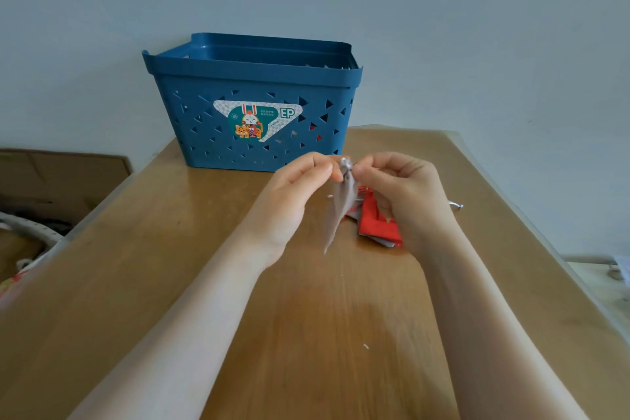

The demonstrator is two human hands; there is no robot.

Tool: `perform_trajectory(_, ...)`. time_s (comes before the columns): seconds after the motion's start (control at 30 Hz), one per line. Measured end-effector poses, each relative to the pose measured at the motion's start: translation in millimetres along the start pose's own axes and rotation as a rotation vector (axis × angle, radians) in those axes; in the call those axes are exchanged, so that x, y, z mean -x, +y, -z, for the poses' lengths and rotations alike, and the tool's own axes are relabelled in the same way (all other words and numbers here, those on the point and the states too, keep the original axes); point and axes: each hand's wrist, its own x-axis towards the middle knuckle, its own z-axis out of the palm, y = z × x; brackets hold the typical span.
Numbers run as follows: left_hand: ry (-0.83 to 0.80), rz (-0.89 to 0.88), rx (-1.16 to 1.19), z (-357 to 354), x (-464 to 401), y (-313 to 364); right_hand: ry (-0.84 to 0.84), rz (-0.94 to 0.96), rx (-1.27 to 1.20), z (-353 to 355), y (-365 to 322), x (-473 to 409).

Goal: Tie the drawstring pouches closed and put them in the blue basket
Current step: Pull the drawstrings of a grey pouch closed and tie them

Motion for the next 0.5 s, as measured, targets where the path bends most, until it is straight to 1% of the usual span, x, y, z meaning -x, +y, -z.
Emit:
perform_trajectory(0.07,-0.093,-0.033,-0.001,2.5,1.3,2.1,-0.067,-0.033,-0.157,6.4,1.9,-1.6)
perform_trajectory(0.13,-0.174,-0.063,-0.026,3.4,3.3,4.1,-0.175,-0.071,-0.277,9.5,8.5,-5.0)
perform_trajectory(0.17,-0.201,-0.078,-0.045,2.6,4.4,4.4,-0.231,-0.085,-0.323,8.8,11.7,-6.1)
perform_trajectory(0.23,-0.236,-0.095,-0.096,0.8,6.0,3.9,-0.283,-0.102,-0.382,6.5,18.8,-8.2)
perform_trajectory(0.3,-0.216,-0.126,-0.206,0.0,6.3,1.4,-0.277,-0.111,-0.437,4.0,22.1,-10.0)
perform_trajectory(0.37,-0.149,-0.144,-0.293,-1.1,5.8,0.1,-0.257,-0.144,-0.447,4.3,21.5,-10.4)
perform_trajectory(0.43,-0.067,-0.161,-0.276,-0.4,5.6,0.2,-0.198,-0.171,-0.369,5.6,19.4,-9.2)
perform_trajectory(0.5,-0.023,-0.191,-0.236,-0.5,5.9,1.9,-0.111,-0.173,-0.256,4.9,19.0,-9.2)
